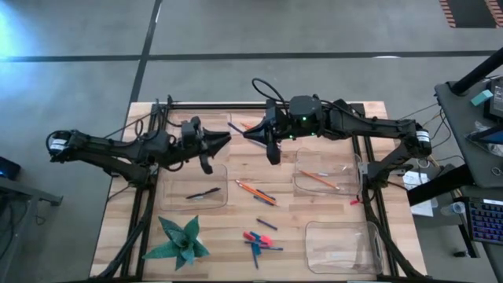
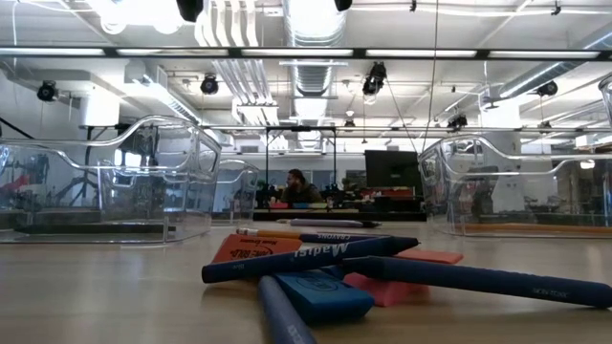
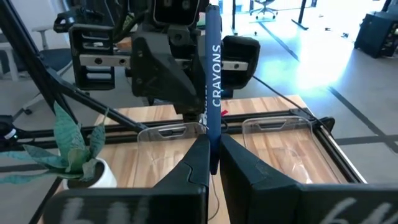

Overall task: Sort crayons/erasers/pens/pencils in bins
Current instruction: Put the blue crayon into the top transparent bin

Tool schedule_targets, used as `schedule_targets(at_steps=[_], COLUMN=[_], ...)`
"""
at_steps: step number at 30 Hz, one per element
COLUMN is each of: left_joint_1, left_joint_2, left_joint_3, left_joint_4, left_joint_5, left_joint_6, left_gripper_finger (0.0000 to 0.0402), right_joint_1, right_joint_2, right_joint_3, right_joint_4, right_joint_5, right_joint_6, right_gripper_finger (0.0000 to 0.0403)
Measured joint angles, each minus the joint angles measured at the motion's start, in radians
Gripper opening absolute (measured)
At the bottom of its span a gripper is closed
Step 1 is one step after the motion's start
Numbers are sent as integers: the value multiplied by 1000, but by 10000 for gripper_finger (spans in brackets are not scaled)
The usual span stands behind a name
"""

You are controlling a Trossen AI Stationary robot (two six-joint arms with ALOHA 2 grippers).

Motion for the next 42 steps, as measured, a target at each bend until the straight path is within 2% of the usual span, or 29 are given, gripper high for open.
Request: schedule_targets(at_steps=[5, 9, 13, 27, 32, 39, 42], left_joint_1=[15, 27, 32, 32, 32, 32, 32], left_joint_2=[-2, 7, 25, 88, 104, 107, 105], left_joint_3=[-1, 0, 9, 10, 12, 14, 14], left_joint_4=[9, 35, 63, 193, 211, 215, 214], left_joint_5=[9, 75, 136, 143, 147, 186, 190], left_joint_6=[1, 4, 2, 3, 2, 4, 12], left_gripper_finger=[124, 151, 156, 156, 128, 23, 15], right_joint_1=[2, 5, 5, 44, 44, 44, 44], right_joint_2=[1, 1, 2, 22, 22, 22, 22], right_joint_3=[0, -2, -2, -5, -5, -5, -5], right_joint_4=[-1, 1, 8, 16, 16, 15, 16], right_joint_5=[-7, -8, -8, -8, -7, -7, -7], right_joint_6=[2, 3, 2, 1, 1, 7, 17], right_gripper_finger=[13, 13, 13, 13, 13, 13, 13])
